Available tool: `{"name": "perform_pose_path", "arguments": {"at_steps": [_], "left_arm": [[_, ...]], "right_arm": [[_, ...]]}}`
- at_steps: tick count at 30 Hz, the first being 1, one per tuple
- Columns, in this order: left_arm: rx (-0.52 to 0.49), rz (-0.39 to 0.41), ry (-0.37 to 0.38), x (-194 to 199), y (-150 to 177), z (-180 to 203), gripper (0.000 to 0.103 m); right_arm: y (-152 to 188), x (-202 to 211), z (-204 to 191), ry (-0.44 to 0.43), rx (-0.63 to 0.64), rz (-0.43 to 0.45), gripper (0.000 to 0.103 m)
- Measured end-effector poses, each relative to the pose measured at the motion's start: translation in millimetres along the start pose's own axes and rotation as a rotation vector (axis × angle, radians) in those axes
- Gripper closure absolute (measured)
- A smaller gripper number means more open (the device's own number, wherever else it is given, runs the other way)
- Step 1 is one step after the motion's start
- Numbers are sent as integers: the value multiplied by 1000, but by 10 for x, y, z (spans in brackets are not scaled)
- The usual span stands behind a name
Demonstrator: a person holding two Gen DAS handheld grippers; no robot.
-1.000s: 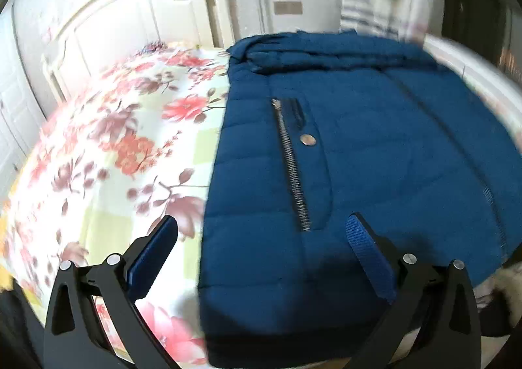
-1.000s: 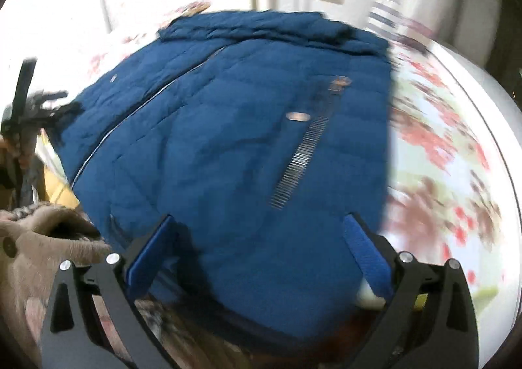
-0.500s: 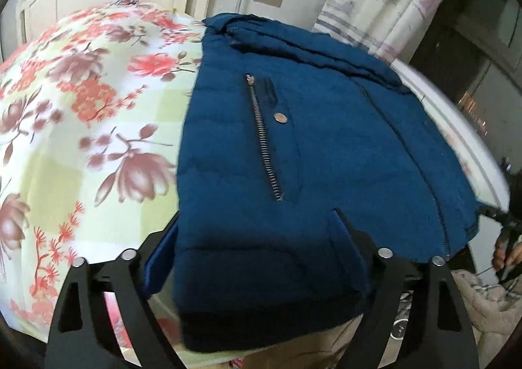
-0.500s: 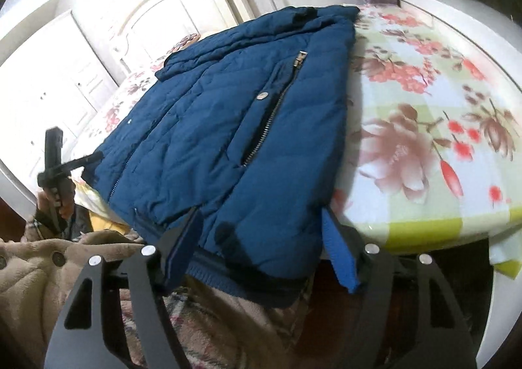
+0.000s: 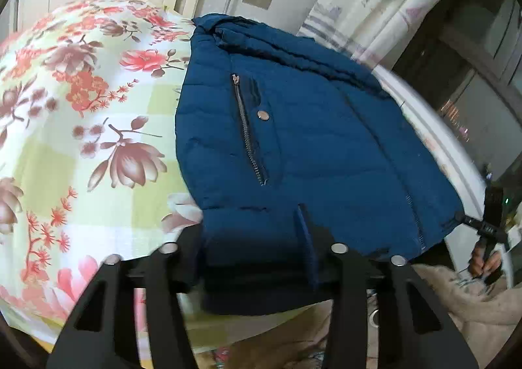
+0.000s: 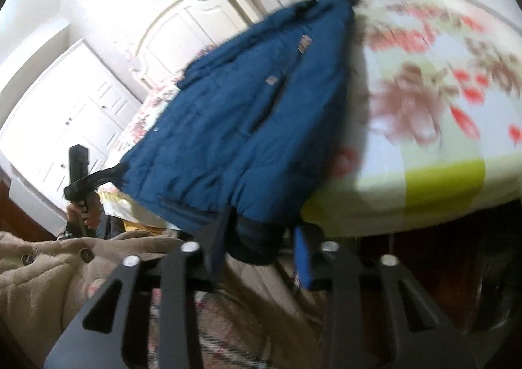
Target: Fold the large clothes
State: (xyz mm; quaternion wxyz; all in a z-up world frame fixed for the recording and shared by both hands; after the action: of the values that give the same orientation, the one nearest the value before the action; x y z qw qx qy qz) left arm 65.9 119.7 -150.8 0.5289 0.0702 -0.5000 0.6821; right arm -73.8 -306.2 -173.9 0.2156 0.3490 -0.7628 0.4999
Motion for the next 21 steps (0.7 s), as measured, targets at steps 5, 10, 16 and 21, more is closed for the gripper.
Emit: {"name": "perform_pose_path", "arguments": {"at_steps": [5, 10, 16, 21], "left_arm": [[62, 2, 14, -51, -34, -117, 65], [69, -26, 79, -157, -150, -89, 46], [35, -94, 88, -368, -282, 60, 32], [145, -37, 141, -229, -171, -106, 86]], "right_arm": [[-107, -169, 50, 13, -44, 6, 68], [-226, -302, -1, -11, -41, 4, 67], [-272, -336, -6, 8, -24, -1, 70], [-209, -244, -10, 20, -14, 33, 84]]}}
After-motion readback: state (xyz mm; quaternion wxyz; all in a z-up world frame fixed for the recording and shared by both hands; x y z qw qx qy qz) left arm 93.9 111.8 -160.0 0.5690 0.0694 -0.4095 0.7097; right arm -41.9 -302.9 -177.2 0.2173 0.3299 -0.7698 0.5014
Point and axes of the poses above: each gripper's, at about its wrist camera, not at the fingertips, and x roughly against the way its jaws point, z to its right, y to its underside, the point moved 3 cm from there along -x, roughly the way its jaws point, and after that the axes turned 10 degrees about y, right-handed, at the moved point
